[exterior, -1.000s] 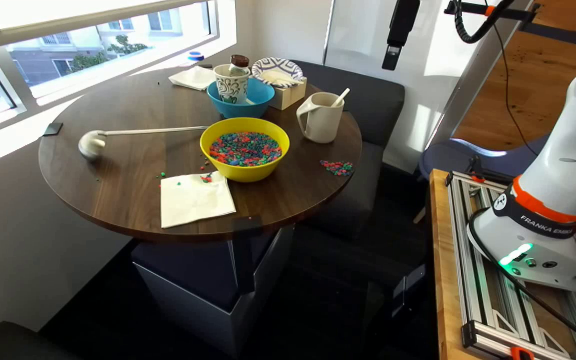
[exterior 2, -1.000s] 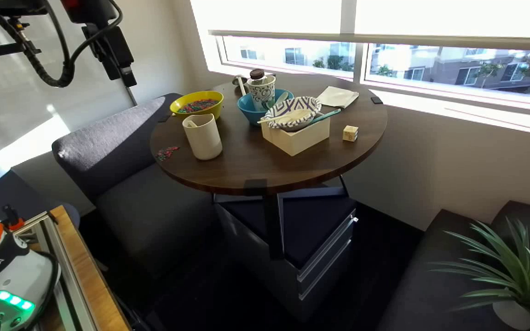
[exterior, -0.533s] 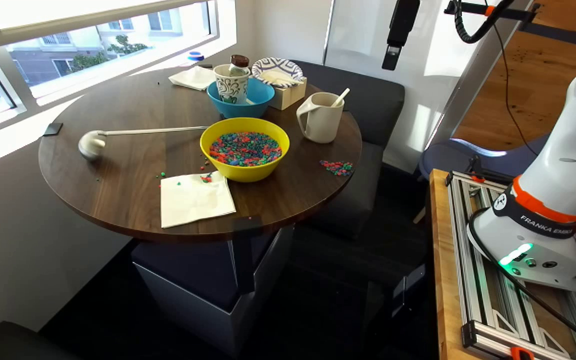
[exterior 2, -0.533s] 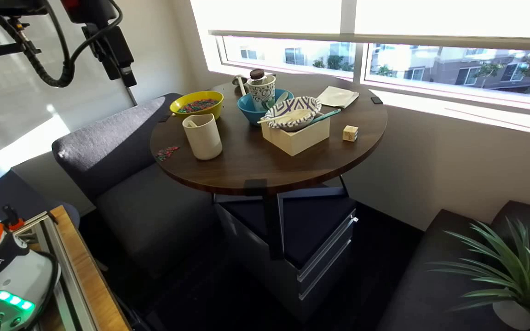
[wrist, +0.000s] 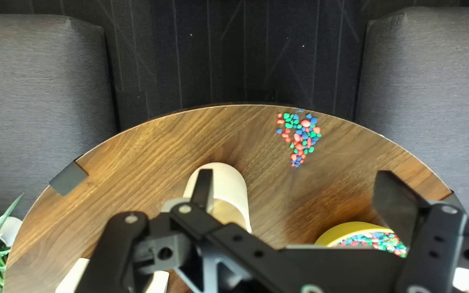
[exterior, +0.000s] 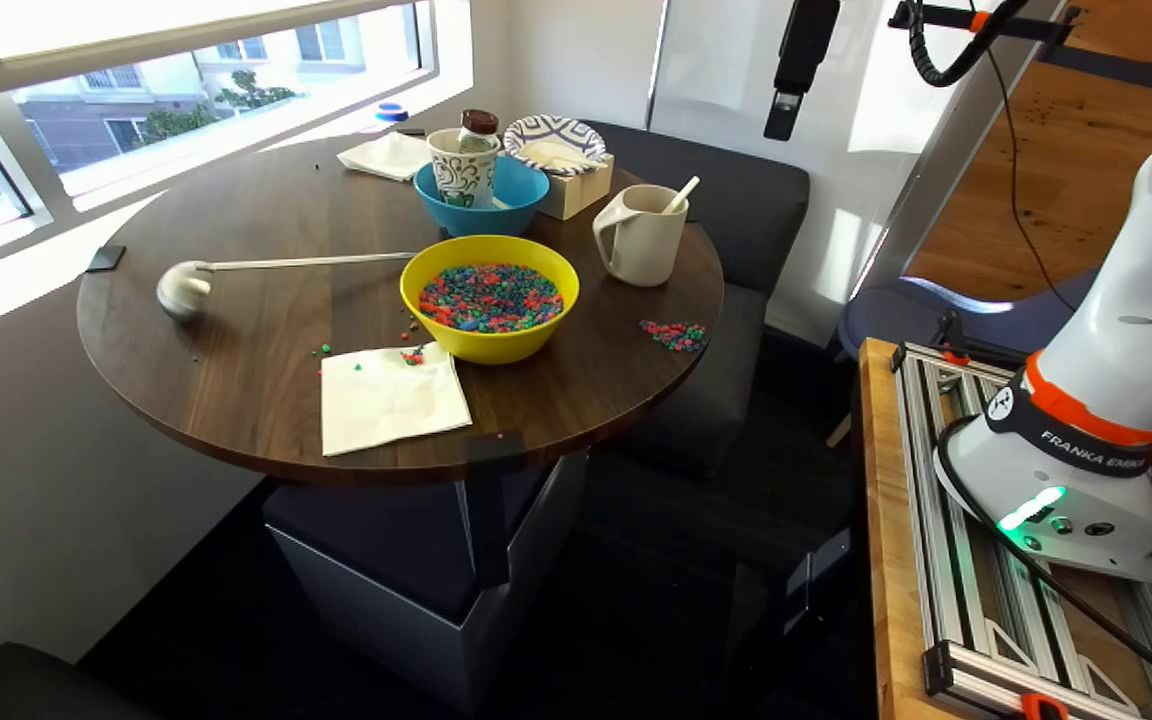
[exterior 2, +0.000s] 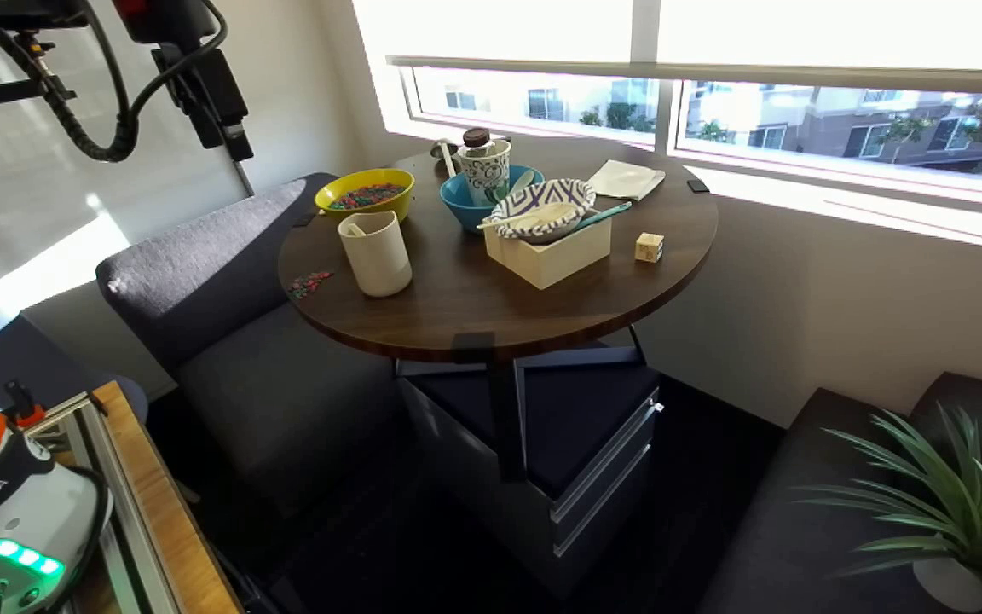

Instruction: Place the bottle with a brown lid on the table

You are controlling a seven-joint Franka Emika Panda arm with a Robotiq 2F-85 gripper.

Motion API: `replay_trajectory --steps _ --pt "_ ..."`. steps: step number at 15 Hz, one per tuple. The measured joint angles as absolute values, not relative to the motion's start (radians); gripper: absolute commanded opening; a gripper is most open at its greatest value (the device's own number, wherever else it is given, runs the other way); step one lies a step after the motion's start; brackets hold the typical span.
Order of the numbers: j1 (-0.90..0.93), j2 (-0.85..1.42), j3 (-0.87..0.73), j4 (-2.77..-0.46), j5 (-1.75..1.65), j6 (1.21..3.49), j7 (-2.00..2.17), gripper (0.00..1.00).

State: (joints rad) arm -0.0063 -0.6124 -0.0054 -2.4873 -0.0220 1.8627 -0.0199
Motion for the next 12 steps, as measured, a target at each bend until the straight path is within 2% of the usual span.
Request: replay_trajectory --steps 6,12 --pt "-0.006 -0.612 -0.005 -2.487 -0.022 1.863 -0.02 1.0" --pt "-0.029 -0.607 -0.034 -2.438 0.007 2.089 0.042 1.0"
